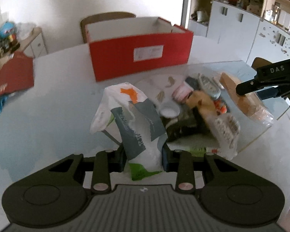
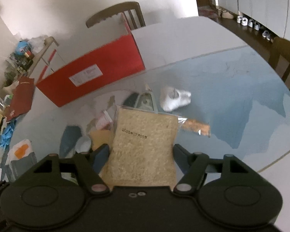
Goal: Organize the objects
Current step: 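Carry the grain bag and white plastic bag with both tools into the red box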
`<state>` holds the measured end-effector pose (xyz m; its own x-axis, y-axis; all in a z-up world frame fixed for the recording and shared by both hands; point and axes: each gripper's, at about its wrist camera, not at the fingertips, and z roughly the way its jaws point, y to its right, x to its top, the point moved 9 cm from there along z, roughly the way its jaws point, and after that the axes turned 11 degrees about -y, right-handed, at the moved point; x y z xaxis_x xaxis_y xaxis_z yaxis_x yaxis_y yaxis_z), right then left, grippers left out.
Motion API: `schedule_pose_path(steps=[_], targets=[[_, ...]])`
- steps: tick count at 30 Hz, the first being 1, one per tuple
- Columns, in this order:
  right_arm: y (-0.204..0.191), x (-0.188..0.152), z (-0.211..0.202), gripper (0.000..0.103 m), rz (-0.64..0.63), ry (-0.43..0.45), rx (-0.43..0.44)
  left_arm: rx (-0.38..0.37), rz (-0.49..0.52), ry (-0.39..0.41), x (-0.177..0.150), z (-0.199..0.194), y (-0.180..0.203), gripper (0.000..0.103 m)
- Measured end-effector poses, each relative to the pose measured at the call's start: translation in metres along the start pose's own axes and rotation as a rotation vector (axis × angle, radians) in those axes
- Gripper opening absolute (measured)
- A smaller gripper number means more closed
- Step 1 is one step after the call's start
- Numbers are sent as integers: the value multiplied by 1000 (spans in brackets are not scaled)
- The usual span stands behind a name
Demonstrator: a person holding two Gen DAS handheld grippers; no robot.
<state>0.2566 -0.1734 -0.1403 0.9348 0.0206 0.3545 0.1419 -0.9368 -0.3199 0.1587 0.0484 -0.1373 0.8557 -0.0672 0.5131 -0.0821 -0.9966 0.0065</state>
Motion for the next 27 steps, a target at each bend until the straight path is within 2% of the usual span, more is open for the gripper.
schedule_pose_path(steps=[12, 20, 27], targets=[[-38, 71, -30, 71, -132, 84, 6, -36, 96, 83, 87, -16, -4, 33], [-68, 129, -30, 71, -221, 128, -9, -37, 144, 84, 154, -5, -24, 33], [-88, 178, -14, 71, -249, 147, -36, -1, 203, 65, 206, 19, -45, 33]])
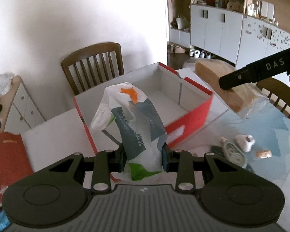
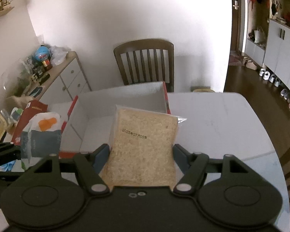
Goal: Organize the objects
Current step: 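Carry the grain bag and white plastic bag with both tools into the red box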
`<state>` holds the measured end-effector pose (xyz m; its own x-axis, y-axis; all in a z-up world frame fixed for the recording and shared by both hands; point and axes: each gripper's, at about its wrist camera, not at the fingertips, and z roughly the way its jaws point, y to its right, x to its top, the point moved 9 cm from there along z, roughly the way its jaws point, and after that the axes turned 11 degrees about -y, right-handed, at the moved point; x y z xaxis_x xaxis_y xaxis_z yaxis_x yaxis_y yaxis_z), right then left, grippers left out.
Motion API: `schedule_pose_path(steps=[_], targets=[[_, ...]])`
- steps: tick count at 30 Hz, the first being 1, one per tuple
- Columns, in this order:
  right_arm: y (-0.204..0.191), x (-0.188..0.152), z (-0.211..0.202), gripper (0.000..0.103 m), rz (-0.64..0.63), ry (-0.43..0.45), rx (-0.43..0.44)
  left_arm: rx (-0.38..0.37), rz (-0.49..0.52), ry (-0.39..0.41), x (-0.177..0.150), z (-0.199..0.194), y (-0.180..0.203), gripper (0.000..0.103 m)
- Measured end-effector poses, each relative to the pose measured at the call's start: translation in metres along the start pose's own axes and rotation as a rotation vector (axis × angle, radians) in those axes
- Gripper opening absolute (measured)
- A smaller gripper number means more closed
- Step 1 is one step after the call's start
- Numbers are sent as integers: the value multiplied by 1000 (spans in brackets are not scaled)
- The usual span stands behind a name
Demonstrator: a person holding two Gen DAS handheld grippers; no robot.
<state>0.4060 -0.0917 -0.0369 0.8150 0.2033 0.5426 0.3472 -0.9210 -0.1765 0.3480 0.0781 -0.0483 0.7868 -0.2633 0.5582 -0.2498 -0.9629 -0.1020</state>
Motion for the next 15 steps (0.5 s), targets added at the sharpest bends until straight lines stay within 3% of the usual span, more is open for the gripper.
schedule_pose_path(steps=[8, 15], targets=[[-10, 37, 39, 71, -44, -21, -34, 31, 34, -33, 45, 44, -27, 34], [-18, 49, 77, 71, -93, -53, -77, 25, 59, -91, 66, 88, -34, 34]])
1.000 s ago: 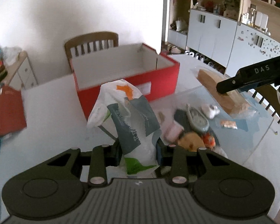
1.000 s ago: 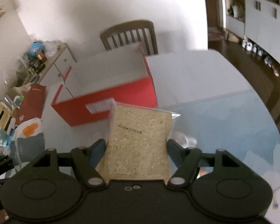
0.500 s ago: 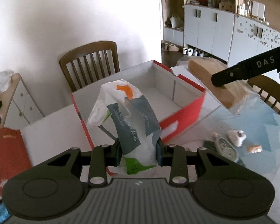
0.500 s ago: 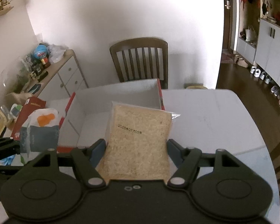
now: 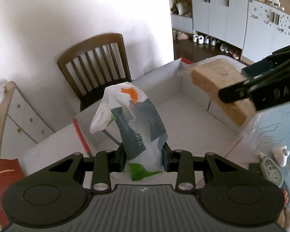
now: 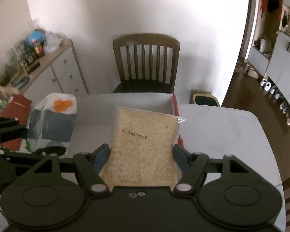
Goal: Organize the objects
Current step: 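Carry the grain bag and white plastic bag with both tools into the red box, then open both tools to drop the bags in the box and withdraw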
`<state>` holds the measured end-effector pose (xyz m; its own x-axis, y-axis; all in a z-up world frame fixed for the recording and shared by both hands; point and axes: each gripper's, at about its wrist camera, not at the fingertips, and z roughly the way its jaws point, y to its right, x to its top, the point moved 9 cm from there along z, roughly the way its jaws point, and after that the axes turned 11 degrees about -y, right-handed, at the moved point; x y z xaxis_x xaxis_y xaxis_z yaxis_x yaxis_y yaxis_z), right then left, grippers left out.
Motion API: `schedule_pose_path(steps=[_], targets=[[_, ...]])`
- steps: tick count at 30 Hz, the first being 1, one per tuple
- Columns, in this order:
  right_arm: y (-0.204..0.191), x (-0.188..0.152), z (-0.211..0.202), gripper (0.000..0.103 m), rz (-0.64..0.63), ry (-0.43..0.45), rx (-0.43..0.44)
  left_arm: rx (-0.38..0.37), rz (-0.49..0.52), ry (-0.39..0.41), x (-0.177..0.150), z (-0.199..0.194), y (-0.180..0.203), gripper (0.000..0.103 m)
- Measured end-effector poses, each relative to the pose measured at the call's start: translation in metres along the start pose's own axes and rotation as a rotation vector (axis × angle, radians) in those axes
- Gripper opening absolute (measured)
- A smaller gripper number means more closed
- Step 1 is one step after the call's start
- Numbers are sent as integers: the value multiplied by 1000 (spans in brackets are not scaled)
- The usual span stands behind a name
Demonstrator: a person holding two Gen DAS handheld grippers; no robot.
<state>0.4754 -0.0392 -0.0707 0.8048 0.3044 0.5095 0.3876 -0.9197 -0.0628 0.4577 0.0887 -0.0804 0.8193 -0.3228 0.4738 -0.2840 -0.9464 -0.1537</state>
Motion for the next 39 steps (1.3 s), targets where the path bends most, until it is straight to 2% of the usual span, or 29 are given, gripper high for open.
schedule_pose_path(steps=[6, 13, 15, 22, 26, 31, 34, 39], targets=[[-10, 6, 32, 71, -43, -28, -10, -25, 51, -72, 6, 36, 1, 35], [-17, -7, 65, 71, -87, -100, -34, -60, 40, -188, 0, 77, -5, 36], [-18, -10, 73, 71, -91, -126, -33, -49, 52, -215, -1, 85, -4, 36], [-21, -16, 88, 71, -110, -174, -40, -77, 74, -318, -4, 109, 10, 38], [-23, -18, 93, 72, -121, -188, -47, -84, 90, -363, -8, 119, 15, 43], [-25, -19, 94, 72, -140, -189, -61, -79, 107, -384, -12, 120, 17, 51], [-23, -18, 92, 72, -133, -184, -59, -73, 105, -395, -11, 120, 15, 64], [-20, -19, 81, 73, -127, -168, -50, -90, 107, -355, -6, 108, 16, 66]])
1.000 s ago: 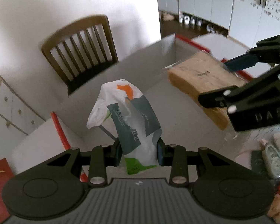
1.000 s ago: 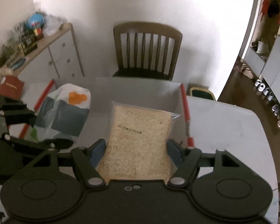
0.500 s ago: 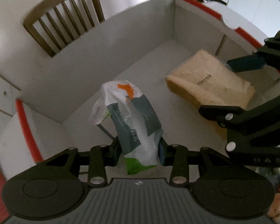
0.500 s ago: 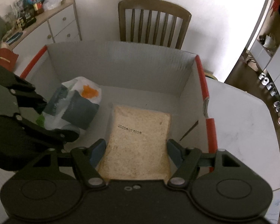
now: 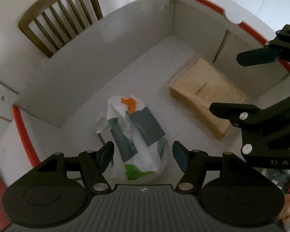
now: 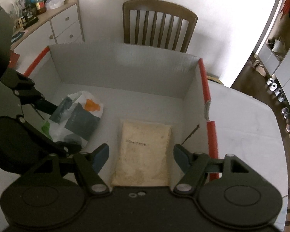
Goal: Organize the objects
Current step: 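Open both tools to drop the bags in the box and withdraw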
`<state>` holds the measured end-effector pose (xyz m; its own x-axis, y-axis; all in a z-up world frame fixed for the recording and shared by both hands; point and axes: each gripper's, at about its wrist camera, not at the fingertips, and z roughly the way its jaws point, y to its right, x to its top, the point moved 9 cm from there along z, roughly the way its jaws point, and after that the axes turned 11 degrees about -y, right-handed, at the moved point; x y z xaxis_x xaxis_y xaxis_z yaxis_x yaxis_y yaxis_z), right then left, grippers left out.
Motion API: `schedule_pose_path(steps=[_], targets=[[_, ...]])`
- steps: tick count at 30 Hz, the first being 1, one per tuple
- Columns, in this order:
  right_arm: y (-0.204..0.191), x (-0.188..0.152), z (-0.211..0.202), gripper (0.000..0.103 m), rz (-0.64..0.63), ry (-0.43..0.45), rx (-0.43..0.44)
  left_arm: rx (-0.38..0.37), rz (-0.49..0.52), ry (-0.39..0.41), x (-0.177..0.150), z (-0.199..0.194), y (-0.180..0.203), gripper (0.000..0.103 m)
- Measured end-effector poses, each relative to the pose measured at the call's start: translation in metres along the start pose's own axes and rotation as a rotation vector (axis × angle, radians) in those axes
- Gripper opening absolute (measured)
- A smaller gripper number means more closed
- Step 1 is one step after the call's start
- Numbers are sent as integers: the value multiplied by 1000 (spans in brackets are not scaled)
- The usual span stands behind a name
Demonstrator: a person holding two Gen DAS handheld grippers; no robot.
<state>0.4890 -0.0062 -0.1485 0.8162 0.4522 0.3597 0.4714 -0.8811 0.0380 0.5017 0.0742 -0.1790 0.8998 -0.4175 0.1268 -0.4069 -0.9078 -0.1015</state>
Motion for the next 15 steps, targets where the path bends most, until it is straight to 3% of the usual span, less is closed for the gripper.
schedule_pose_path(steps=[15], targets=[[0, -14, -77, 74, 20, 108, 31, -43, -77, 206, -20, -80, 0, 66]])
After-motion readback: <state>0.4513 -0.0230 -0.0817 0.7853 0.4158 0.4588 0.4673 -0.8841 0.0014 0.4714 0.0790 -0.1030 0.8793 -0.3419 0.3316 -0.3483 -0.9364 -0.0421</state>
